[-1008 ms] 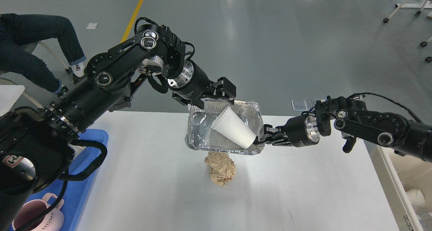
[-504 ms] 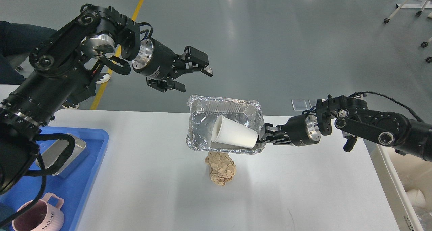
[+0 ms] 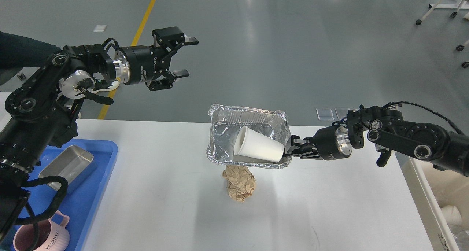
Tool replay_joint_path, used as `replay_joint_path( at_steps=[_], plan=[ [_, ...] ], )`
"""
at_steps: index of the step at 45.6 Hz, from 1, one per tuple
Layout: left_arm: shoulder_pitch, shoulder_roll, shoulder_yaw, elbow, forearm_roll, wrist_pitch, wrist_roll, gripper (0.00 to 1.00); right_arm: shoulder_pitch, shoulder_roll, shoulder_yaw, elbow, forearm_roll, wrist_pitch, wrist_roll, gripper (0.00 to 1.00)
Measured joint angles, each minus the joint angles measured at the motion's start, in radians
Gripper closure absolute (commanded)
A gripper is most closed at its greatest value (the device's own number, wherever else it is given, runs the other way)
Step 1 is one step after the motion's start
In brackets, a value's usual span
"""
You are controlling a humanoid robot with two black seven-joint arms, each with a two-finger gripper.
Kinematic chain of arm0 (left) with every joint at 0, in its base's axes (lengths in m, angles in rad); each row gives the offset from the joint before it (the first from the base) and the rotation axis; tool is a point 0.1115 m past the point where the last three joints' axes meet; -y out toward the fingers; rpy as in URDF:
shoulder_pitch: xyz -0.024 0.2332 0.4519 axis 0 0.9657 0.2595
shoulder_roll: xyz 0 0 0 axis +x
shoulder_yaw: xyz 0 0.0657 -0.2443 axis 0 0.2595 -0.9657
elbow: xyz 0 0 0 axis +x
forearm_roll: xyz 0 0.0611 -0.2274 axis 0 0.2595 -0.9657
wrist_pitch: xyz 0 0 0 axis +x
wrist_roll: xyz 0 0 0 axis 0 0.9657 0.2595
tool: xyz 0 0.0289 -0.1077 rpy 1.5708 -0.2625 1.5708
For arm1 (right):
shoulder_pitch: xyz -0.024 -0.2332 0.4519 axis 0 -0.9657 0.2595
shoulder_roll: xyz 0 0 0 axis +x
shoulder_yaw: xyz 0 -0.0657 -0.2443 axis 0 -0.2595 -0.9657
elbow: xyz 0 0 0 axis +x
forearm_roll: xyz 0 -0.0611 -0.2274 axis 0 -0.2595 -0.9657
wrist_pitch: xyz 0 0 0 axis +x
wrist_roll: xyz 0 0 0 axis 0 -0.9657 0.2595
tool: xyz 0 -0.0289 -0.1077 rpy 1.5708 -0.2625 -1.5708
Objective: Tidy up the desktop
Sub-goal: 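Release the cup and raise the left gripper away from the tray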
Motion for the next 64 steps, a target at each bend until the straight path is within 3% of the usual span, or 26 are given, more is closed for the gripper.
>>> replay_joint_path(
  at_steps=[2,6,8,13,19,28,35,41,47,64],
  plan=[
    [0.010,0.002,0.000,-0.002,0.071,0.063,-0.088,0.01,0.000,-0.004,0.000,0.000,0.000,0.000,0.000,1.00],
    [0.035,0.003,0.000,-0.002,0.171,0.193,-0.212,0.01,0.000,-0.019,0.002,0.000,0.000,0.000,0.000,1.00],
    [0.056,0.002,0.000,-0.002,0.197,0.251,-0.256,0.01,0.000,-0.029,0.005,0.000,0.000,0.000,0.000,1.00],
    [0.115,0.009,0.000,-0.003,0.213,0.297,-0.300,0.01,-0.001,-0.048,0.009,0.005,0.002,0.000,0.000,1.00],
    [0.237,0.038,-0.018,-0.037,0.218,0.340,-0.333,0.01,-0.002,-0.065,0.011,0.008,0.003,0.000,0.000,1.00],
    [0.479,0.159,-0.008,-0.242,0.223,0.403,-0.355,0.01,-0.001,-0.085,0.021,0.010,0.006,0.001,0.000,1.00],
    [0.631,0.415,0.061,-0.466,0.236,0.393,-0.342,0.01,0.001,-0.089,0.022,0.011,0.009,0.002,0.001,1.00],
    [0.665,0.658,0.116,-0.576,0.228,0.345,-0.340,0.01,0.001,-0.092,0.023,0.012,0.010,0.002,0.001,1.00],
    [0.666,0.877,0.128,-0.607,0.224,0.233,-0.342,0.01,0.004,-0.092,0.023,0.013,0.010,0.002,0.000,1.00],
    [0.655,1.241,0.079,-0.651,0.219,0.082,-0.379,0.01,0.003,-0.100,0.023,0.014,0.010,0.000,0.000,1.00]
  ],
)
